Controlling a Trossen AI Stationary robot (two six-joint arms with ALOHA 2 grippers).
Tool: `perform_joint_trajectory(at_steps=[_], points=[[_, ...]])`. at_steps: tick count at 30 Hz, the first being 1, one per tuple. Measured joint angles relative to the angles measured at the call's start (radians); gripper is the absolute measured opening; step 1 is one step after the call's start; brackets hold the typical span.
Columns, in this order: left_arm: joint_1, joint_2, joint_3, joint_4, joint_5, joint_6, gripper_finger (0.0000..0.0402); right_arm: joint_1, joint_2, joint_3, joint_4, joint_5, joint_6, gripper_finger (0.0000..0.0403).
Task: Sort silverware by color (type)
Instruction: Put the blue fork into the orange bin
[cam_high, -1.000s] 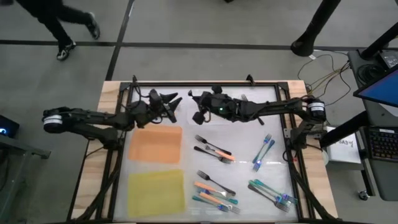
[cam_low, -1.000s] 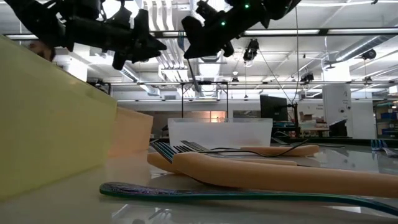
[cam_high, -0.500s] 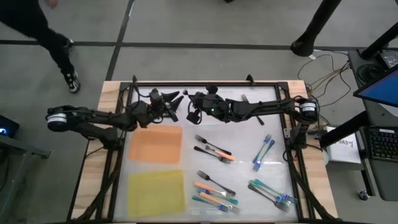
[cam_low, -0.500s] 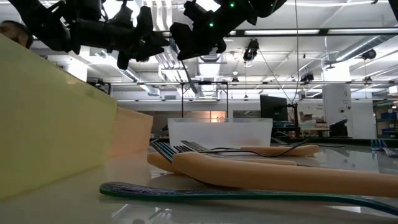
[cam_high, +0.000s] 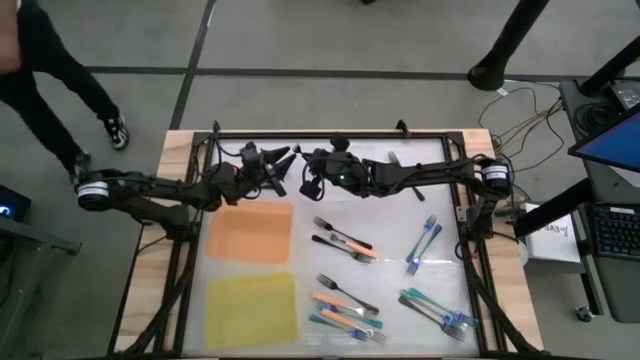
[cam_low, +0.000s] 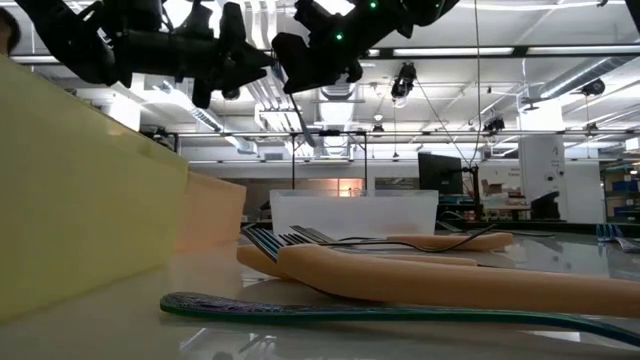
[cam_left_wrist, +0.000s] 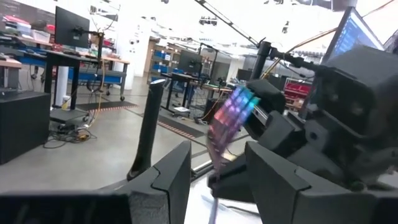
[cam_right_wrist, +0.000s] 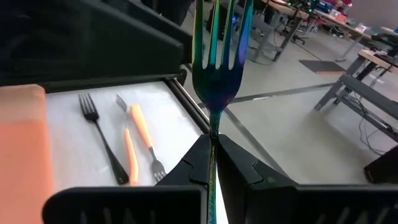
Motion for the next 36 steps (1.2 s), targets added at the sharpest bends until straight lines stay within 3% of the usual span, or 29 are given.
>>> perform_joint_trajectory(at_steps=[8, 12, 15, 21, 36], points=[[0.0, 0.003, 0.013, 0.006, 0.006, 0.0, 0.0132, 0.019, 0.0, 0.0, 0.002, 0.001, -0.027, 0.0009], [0.0, 0.015, 0.049, -0.01, 0.056, 0.006, 0.0128, 0.026, 0.0, 0.0, 0.002, -0.004, -0.031, 0.0009], [0.0, 0.03, 0.083, -0.071, 0.056, 0.026, 0.0102, 0.03, 0.0, 0.0, 0.002, -0.004, -0.033, 0.0009], [0.001, 0.057, 0.12, -0.129, 0.048, 0.033, 0.0009, 0.032, 0.0, 0.0, -0.006, 0.007, -0.038, 0.0009], [0.0, 0.036, 0.1, -0.133, 0.054, 0.026, 0.0, 0.033, -0.003, 0.0, -0.007, 0.024, -0.055, 0.0026]])
